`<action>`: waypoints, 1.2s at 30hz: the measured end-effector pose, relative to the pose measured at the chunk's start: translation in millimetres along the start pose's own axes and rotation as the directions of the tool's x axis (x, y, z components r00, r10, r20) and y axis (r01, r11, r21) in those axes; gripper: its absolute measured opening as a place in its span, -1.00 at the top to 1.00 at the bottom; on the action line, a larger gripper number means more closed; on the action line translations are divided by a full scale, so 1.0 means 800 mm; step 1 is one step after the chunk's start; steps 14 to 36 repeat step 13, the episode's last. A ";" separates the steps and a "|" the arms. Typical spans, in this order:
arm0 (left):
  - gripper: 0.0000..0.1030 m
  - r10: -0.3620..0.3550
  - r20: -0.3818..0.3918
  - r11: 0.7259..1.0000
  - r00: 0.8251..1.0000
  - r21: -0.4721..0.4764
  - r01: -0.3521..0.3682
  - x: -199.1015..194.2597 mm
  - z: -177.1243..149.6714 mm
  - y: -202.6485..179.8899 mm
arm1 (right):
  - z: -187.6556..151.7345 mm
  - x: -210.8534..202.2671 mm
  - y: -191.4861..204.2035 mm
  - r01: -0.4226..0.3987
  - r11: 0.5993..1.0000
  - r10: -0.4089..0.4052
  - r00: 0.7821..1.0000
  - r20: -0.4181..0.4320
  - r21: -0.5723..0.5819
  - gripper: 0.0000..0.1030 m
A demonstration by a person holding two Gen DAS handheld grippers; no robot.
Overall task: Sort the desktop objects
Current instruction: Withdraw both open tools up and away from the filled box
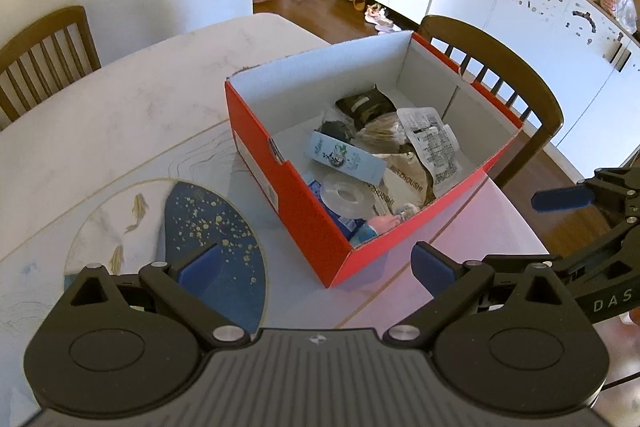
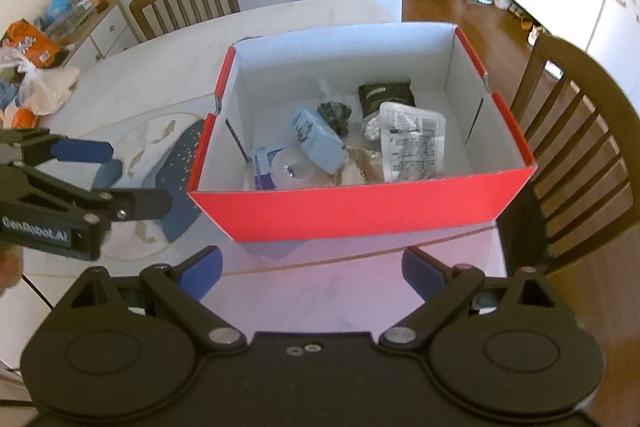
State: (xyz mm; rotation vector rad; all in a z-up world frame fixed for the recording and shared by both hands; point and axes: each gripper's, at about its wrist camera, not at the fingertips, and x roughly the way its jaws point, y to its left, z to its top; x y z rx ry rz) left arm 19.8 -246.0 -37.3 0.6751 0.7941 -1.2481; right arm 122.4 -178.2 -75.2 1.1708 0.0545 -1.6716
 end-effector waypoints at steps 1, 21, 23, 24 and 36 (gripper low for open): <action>-0.97 0.002 0.000 1.000 1.000 0.007 -0.002 0.000 -0.001 0.000 | 0.000 0.000 0.000 -0.005 1.000 0.005 1.000 0.000 0.009 -0.89; -0.97 -0.008 0.014 0.999 1.000 0.046 0.008 -0.010 -0.013 0.002 | -0.009 0.000 0.020 0.021 1.000 -0.020 1.000 -0.002 0.014 -0.89; -0.97 -0.008 0.014 0.999 1.000 0.046 0.008 -0.010 -0.013 0.002 | -0.009 0.000 0.020 0.021 1.000 -0.020 1.000 -0.002 0.014 -0.89; -0.97 -0.008 0.014 0.999 1.000 0.046 0.008 -0.010 -0.013 0.002 | -0.009 0.000 0.020 0.021 1.000 -0.020 1.000 -0.002 0.014 -0.89; -0.97 -0.008 0.014 0.999 1.000 0.046 0.008 -0.010 -0.013 0.002 | -0.009 0.000 0.020 0.021 1.000 -0.020 1.000 -0.002 0.014 -0.89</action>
